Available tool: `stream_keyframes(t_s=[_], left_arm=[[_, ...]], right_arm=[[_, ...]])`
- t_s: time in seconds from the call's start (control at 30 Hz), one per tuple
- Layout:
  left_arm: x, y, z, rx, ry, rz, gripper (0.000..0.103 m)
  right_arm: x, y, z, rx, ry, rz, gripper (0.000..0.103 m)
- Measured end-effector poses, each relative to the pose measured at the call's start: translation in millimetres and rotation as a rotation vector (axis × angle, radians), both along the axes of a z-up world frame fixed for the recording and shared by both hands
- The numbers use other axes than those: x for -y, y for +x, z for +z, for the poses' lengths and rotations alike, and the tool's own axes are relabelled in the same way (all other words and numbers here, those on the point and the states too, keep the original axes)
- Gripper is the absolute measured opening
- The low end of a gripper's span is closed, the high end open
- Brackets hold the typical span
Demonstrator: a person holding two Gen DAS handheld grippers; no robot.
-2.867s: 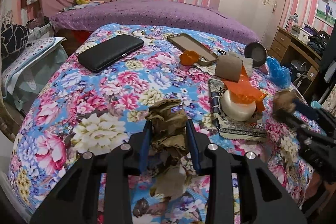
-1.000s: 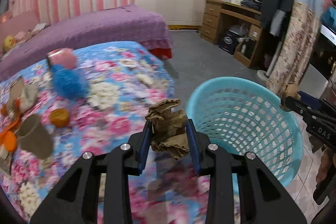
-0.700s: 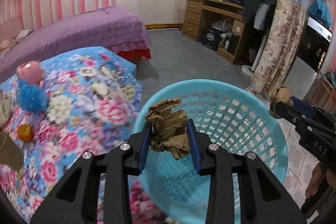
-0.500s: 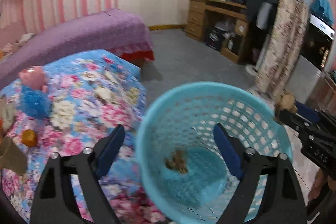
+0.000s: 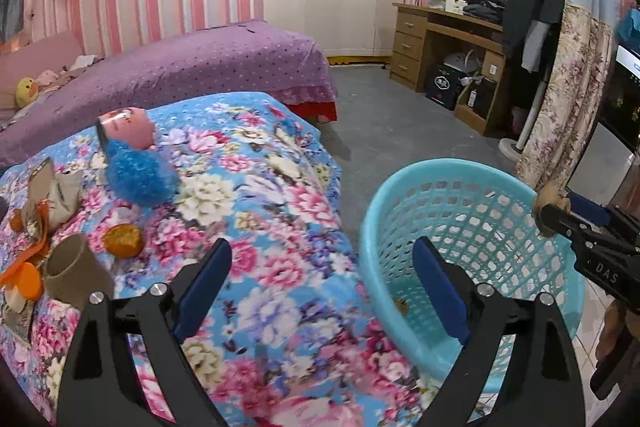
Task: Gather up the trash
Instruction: 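Open the left tool to drop the paper into the basket, then move the left tool back over the bed toward the orange bag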
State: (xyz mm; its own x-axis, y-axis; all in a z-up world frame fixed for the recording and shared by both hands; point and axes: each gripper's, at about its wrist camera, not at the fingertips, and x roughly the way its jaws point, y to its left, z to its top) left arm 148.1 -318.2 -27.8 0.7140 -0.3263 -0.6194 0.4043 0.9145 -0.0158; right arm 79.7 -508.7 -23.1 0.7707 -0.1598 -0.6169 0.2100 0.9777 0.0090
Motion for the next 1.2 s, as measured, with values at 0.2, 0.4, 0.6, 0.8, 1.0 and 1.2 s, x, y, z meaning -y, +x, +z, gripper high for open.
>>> stream_keyframes(t_s=[0.2, 0.4, 0.6, 0.8, 1.0, 1.2], left_arm=[[-21.8, -2.0, 4.5, 0.009, -0.012, 0.031, 0.094], [-48.7, -3.0, 7.5, 0.014, -0.006, 0.06, 0.094], [-83.3, -7.5, 22.8, 0.035, -0.017, 0.091, 0.095], [-133.3, -16.2, 41.2, 0.076, -0.007, 0.147, 0.098], [-188.2, -23.2, 47.8, 0.102, 0.037, 0.204, 0.098], [-244.7, -22.9, 32.8, 0.078, 0.03, 0.273, 0.099]], right_arm=[[-16.0, 5.9, 6.0, 0.038, -0.005, -0.03, 0.085], [-47.6, 14.8, 10.8, 0.05, -0.039, -0.031, 0.099], [-70.5, 19.4, 20.4, 0.072, -0.008, -0.056, 0.099], [-115.3, 22.9, 38.9, 0.112, 0.0, -0.047, 0.099], [-178.8, 37.9, 47.0, 0.124, 0.006, 0.026, 0.099], [-236.3, 53.9, 38.0, 0.099, -0.04, 0.118, 0.099]])
